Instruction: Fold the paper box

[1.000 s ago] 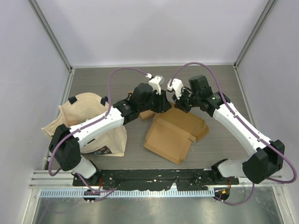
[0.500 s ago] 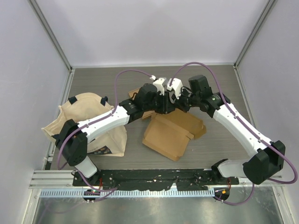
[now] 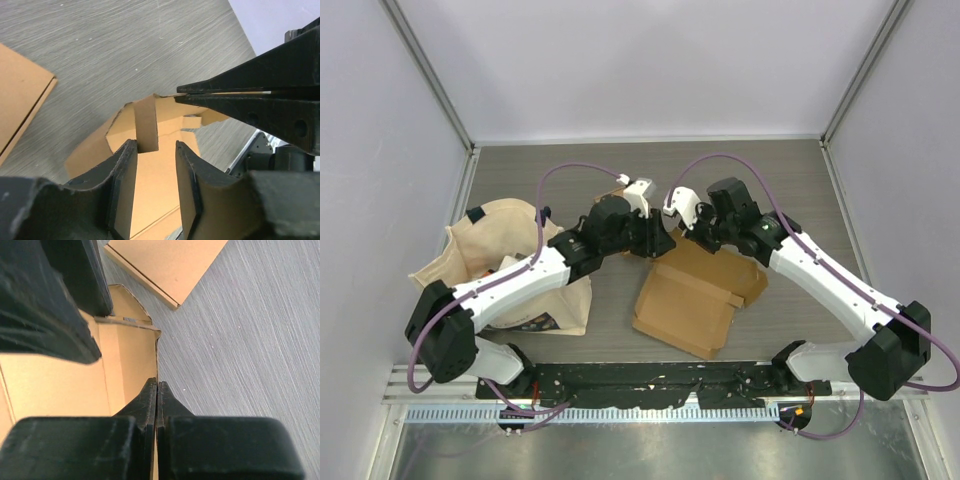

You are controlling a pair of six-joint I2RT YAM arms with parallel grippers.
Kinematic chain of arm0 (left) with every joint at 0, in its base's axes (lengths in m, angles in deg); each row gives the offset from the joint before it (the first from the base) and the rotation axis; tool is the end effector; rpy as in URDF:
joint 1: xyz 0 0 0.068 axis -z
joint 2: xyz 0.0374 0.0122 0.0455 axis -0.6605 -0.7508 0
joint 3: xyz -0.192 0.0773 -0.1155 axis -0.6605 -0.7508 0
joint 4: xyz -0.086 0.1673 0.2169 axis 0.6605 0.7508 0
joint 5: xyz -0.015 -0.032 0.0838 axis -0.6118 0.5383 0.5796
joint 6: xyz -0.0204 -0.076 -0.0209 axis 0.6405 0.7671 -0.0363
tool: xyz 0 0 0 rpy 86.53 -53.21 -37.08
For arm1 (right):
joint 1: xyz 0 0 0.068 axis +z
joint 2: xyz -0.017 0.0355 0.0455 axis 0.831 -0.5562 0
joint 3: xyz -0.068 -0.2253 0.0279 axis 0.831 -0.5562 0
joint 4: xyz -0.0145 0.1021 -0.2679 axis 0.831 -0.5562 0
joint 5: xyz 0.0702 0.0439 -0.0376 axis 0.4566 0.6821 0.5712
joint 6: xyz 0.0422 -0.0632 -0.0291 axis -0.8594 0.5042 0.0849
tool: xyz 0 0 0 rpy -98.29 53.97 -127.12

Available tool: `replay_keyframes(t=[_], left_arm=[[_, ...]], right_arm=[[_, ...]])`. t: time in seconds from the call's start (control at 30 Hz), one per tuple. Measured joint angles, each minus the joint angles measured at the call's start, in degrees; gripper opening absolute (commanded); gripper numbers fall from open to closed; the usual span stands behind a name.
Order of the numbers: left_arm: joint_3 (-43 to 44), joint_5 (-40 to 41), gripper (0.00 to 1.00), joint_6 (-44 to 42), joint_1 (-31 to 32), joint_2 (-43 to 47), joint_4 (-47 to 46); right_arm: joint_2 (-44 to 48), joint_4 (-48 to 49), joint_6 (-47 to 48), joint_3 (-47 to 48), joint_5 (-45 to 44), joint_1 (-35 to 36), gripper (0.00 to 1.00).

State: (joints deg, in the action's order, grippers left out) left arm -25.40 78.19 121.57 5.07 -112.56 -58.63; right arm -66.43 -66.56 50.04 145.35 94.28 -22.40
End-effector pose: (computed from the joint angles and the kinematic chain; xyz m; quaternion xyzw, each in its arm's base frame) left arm 0.2634 -0.2932 0.2341 0.1422 0.8285 -0.3951 0.3705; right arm 0.2744 0.1988 0.2573 -0.5176 0.7526 0.0921 0.3964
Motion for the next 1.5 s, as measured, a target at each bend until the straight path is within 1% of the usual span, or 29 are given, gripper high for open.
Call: replay_keyframes(t=[0.17,0.27,0.3,0.37,0.4,0.5,0.6,0.77,0.87,0.93,1.03,1.07,1.13,1.17,1.23,1.3,1.33,1.37,1.4,1.43,1.47,1.5], left_arm=[[-3.78,1.90,0.38,-0.22,-0.04,2.86,-1.75],[-5.16,2.97,0.55,-0.07,-0.04,3.72,-3.08],[-5.64,3.48,0.59,0.07,-0.04,4.26,-3.54],[-5.97,4.50,0.59,0.15,-0.04,5.35,-3.72],[-5.90,4.96,0.53,0.09,-0.04,5.73,-3.89],[-4.55,5.20,0.47,-0.26,-0.04,5.40,-3.65],[-2.01,5.16,0.44,-0.59,-0.04,3.06,-3.61],[0.09,5.18,0.43,-1.97,-0.02,-1.42,-3.45],[0.92,5.64,0.36,-2.86,0.15,-3.21,-3.17],[1.60,6.32,0.34,-3.48,0.39,-3.87,-2.75],[2.08,7.80,0.27,-4.50,0.90,-4.26,-2.58],[2.08,8.39,0.22,-4.92,1.16,-4.26,-2.58],[2.08,9.44,0.19,-5.33,1.53,-4.26,-2.64],[2.08,9.88,0.15,-5.75,1.97,-4.26,-2.64],[2.08,11.02,0.11,-5.84,2.54,-4.26,-2.73],[2.08,12.15,0.06,-5.75,2.78,-4.26,-3.13],[2.08,12.74,0.05,-5.60,2.91,-4.26,-3.45],[2.08,13.33,0.04,-5.40,3.06,-4.24,-3.63],[2.08,14.25,0.03,-5.18,3.21,-4.24,-3.91],[1.97,15.65,0.02,-6.23,3.48,-4.24,-3.93],[1.60,16.70,0.01,-6.91,3.98,-4.24,-3.98],[1.09,17.51,0.01,-7.45,4.55,-4.22,-4.04]], right_arm=[[0.48,0.83,1.29,-2.14,-3.21,1.88,0.01],[0.48,1.05,1.86,-2.25,-4.42,2.12,0.01],[0.48,1.05,1.92,-2.25,-4.66,2.14,0.01],[0.48,1.03,2.08,-2.25,-5.14,2.14,0.01],[0.48,1.03,2.10,-2.25,-5.22,2.14,0.01],[0.48,1.03,2.12,-2.25,-5.22,2.14,0.01],[0.48,1.01,2.12,-2.25,-5.16,2.16,0.01],[0.46,0.98,2.16,-2.25,-5.03,2.32,0.01],[0.35,0.66,2.16,-2.25,-5.05,2.49,0.01],[0.26,0.55,2.19,-2.23,-5.03,2.54,0.01],[0.26,0.55,2.19,-2.21,-5.03,2.80,0.01],[0.24,0.52,2.19,-2.21,-5.05,2.91,0.01],[0.24,0.52,2.16,-2.21,-5.11,2.99,0.01],[0.22,0.52,2.16,-2.21,-5.22,3.02,0.01],[0.22,0.55,2.01,-2.21,-5.29,3.02,0.01],[0.22,1.09,1.62,-2.21,-5.64,3.13,0.06],[0.22,1.27,1.40,-2.21,-5.79,3.17,0.12],[0.22,1.66,0.92,-2.21,-5.99,3.23,0.25],[0.24,2.16,0.37,-2.23,-6.38,3.32,0.27],[0.26,2.49,-1.07,-2.23,-7.34,3.41,0.39],[0.28,3.15,-2.54,-2.23,-8.55,3.56,0.54],[0.33,3.30,-4.02,-2.25,-9.27,3.58,0.61]])
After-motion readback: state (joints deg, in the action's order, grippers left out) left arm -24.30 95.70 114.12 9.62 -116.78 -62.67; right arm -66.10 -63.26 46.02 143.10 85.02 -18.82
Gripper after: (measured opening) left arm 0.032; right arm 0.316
